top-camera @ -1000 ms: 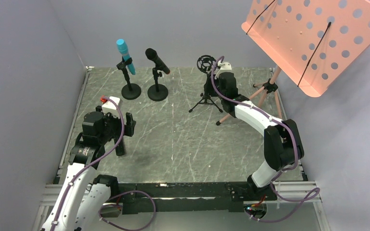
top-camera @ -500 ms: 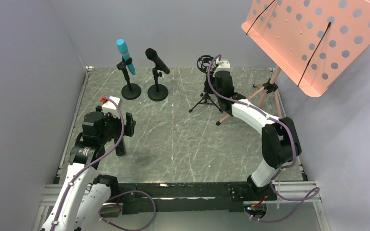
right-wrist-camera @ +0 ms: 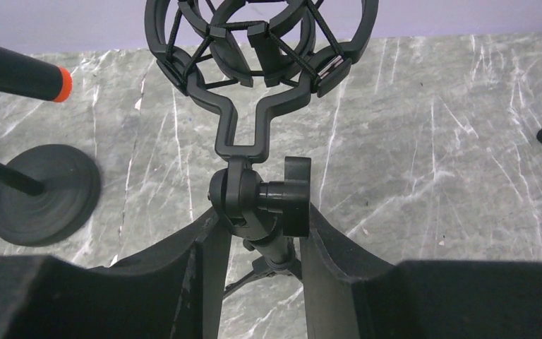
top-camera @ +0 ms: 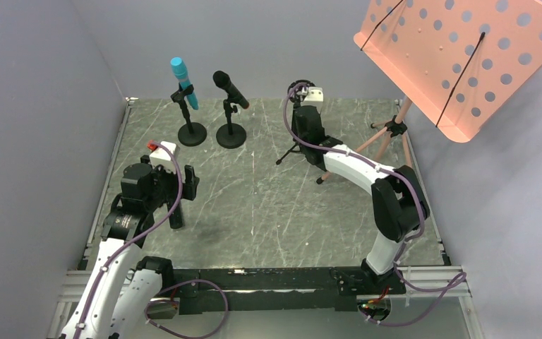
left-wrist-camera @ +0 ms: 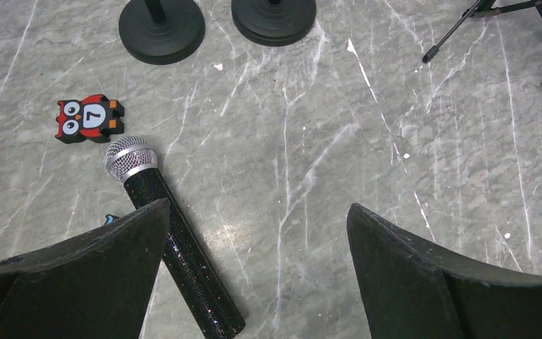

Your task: Attach the microphones to the stand

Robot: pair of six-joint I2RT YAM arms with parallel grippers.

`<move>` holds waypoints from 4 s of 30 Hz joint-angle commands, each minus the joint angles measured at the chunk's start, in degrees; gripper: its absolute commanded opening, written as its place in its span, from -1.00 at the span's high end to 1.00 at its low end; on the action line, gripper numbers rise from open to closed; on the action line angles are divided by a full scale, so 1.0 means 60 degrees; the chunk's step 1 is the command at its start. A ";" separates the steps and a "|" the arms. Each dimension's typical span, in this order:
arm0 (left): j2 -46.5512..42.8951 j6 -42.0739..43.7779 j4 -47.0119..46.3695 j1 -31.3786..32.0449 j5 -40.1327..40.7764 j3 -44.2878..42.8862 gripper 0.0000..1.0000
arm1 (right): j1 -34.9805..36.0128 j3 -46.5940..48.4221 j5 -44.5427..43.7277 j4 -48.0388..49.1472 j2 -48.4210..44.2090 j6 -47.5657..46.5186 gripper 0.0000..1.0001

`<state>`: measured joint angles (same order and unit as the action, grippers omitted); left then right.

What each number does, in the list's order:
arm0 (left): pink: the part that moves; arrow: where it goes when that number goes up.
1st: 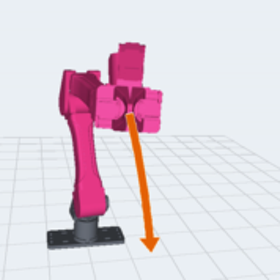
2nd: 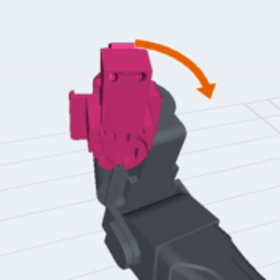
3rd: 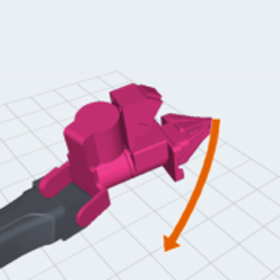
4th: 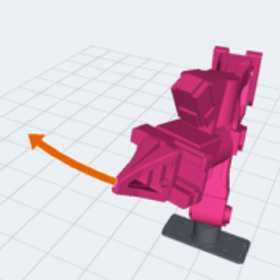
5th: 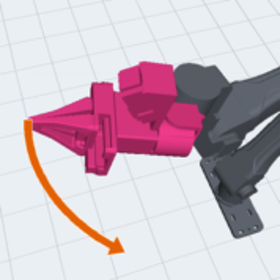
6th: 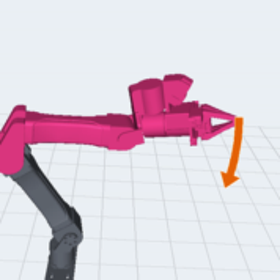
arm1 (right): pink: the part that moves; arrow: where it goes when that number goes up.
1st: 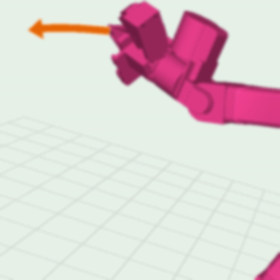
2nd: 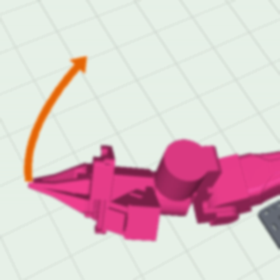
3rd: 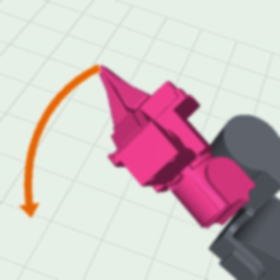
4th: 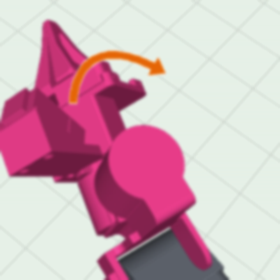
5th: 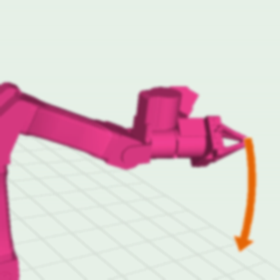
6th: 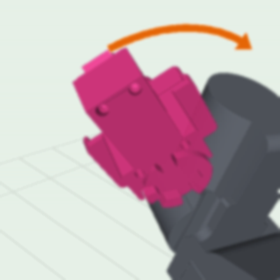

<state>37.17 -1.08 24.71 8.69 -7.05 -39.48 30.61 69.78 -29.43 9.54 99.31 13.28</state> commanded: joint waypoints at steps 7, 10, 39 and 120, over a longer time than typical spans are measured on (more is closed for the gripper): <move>0.0027 0.0034 -0.0167 -0.0045 0.0062 0.0018 -0.99 | 0.0109 -0.0203 -0.0099 0.0144 -0.0129 -0.0454 0.17; 0.0032 0.0037 -0.0150 -0.0040 0.0074 0.0004 -0.99 | 0.0112 -0.0547 0.0546 0.0333 -0.0537 -0.0456 0.33; -0.0596 -0.1278 -0.0613 -0.0038 -0.0215 0.0278 -0.99 | 0.1226 -0.1053 0.9991 -0.1978 -0.2466 -0.1720 0.64; 1.0867 -0.1893 0.2050 -0.2136 0.1144 -0.4367 -0.08 | -0.0986 -0.2025 1.3400 -0.5802 -0.4483 -0.8417 -0.99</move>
<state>101.97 -13.87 35.83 -5.10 0.73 -64.36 24.93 57.43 49.87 -26.48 72.29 -36.23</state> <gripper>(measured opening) 0.588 0.993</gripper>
